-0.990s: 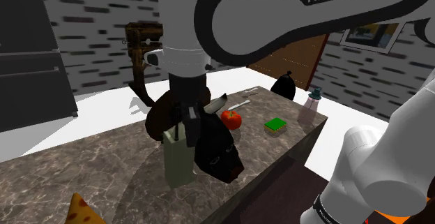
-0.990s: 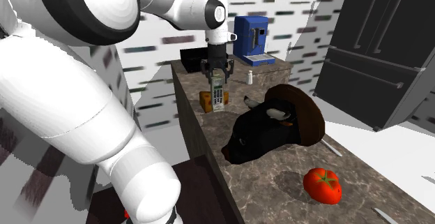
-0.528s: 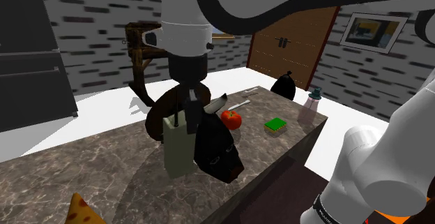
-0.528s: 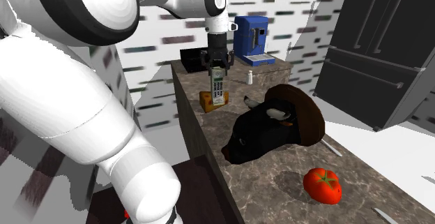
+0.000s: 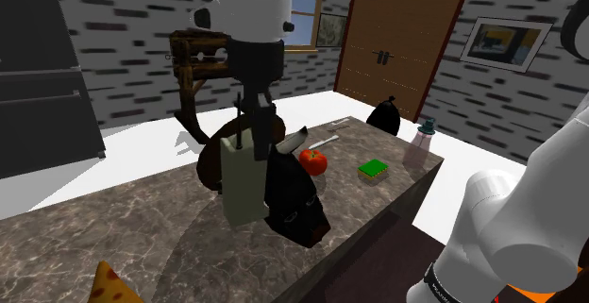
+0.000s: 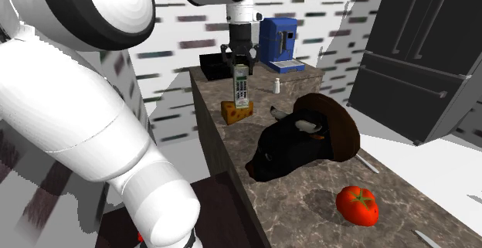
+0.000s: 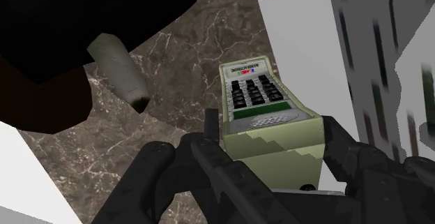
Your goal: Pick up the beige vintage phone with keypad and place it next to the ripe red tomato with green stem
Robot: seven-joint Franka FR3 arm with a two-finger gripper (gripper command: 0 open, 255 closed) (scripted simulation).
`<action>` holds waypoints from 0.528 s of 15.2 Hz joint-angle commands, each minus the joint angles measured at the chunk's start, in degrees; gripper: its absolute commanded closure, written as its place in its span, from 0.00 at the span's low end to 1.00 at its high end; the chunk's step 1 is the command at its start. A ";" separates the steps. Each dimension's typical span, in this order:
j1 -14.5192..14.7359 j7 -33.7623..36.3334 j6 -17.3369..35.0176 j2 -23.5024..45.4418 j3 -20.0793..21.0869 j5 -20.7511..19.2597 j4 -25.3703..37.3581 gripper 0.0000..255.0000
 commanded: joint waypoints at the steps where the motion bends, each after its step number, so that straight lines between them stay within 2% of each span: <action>1: -0.10 -0.04 -1.64 0.42 -0.07 -0.17 2.07 1.00; 8: -0.27 0.10 -7.13 1.67 -0.06 -0.58 8.74 1.00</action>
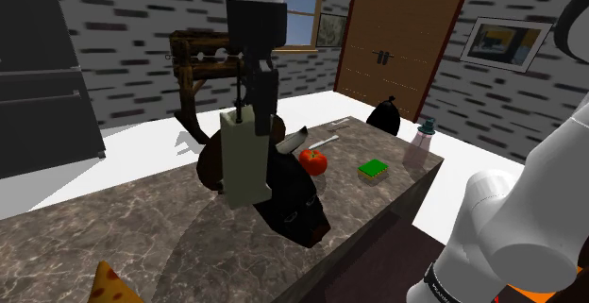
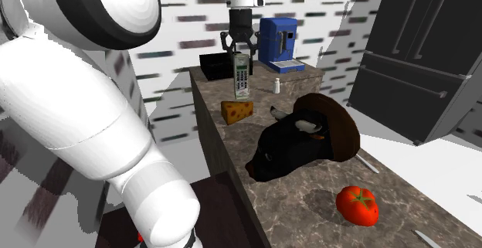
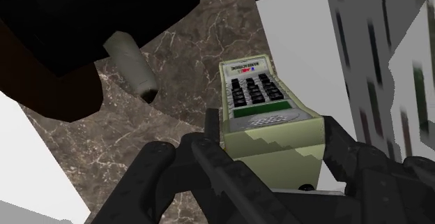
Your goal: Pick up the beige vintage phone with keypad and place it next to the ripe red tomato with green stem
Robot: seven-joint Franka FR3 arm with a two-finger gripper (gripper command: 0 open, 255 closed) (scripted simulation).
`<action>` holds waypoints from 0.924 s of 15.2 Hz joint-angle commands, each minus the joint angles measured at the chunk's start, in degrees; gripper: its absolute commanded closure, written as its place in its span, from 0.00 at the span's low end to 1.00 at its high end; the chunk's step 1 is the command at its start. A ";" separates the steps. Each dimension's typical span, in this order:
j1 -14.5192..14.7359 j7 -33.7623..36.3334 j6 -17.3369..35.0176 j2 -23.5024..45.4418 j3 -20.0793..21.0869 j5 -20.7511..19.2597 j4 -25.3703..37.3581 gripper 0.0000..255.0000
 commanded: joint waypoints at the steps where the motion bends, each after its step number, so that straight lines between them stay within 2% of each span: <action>1: -0.02 0.15 -1.63 0.59 0.09 -0.18 2.22 1.00; 8: -0.12 0.50 -7.13 2.61 0.32 -0.79 9.63 1.00; 14: -3.13 -8.84 -6.64 -2.44 -5.80 -1.07 4.35 1.00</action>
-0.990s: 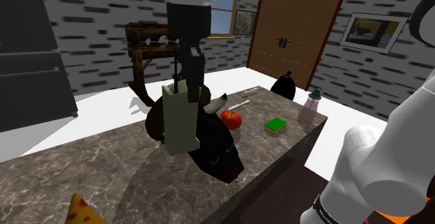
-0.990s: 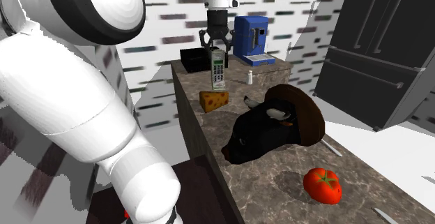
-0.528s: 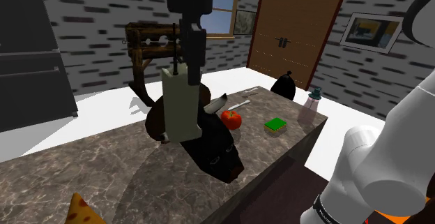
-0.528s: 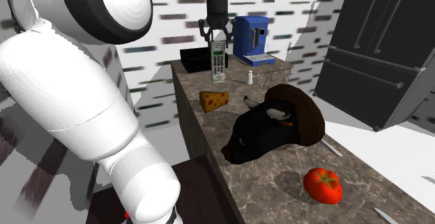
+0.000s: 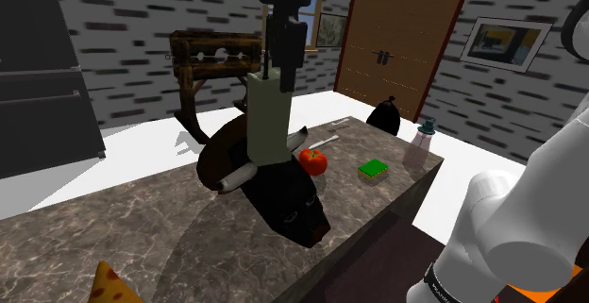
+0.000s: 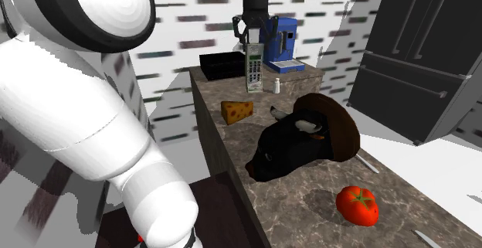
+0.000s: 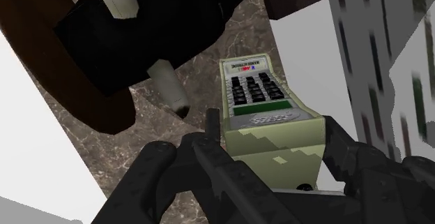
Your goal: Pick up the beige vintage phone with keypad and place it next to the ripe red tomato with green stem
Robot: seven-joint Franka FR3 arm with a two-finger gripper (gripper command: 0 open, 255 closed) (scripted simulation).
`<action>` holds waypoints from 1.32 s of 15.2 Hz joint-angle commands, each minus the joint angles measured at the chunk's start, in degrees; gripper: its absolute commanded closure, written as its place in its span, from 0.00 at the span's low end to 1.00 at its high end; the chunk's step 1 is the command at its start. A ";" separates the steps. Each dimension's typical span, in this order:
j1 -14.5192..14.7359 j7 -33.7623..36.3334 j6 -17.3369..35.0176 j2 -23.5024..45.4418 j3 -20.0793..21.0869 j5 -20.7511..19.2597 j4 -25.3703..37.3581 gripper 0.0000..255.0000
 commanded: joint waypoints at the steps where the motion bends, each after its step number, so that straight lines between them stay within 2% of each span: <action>1: -0.96 -3.19 0.58 -1.71 -2.07 -0.22 -2.18 1.00; 11: -5.72 -17.87 1.27 -4.12 -11.97 -3.31 -4.83 1.00; 20: -10.03 -30.77 2.09 -0.96 -20.62 -6.03 -1.65 1.00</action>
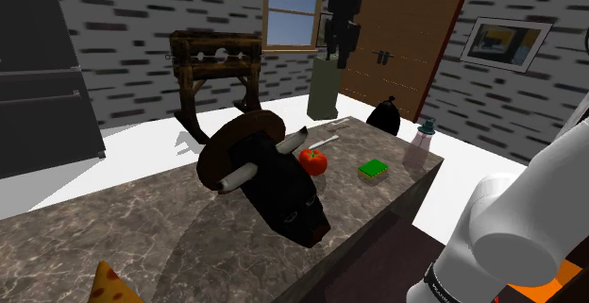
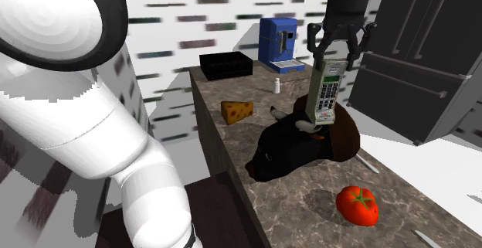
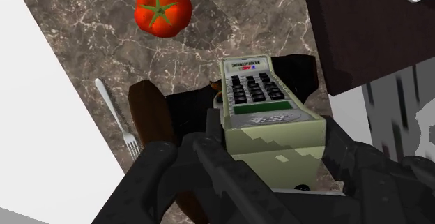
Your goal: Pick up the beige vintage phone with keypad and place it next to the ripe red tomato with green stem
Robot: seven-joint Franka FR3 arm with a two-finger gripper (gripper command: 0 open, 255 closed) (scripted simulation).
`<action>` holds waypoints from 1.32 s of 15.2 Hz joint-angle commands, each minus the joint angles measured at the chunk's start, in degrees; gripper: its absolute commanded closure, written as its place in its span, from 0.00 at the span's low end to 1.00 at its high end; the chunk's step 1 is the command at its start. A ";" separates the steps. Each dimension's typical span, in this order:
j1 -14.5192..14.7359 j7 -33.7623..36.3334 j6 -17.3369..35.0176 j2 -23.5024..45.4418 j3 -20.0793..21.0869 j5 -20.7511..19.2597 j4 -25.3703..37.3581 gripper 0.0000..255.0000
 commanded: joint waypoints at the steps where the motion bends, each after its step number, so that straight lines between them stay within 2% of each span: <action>1: -0.61 -1.93 0.37 0.83 -1.22 -0.30 0.67 1.00; 20: -0.77 -0.79 15.15 -2.92 -1.46 -0.74 -17.88 1.00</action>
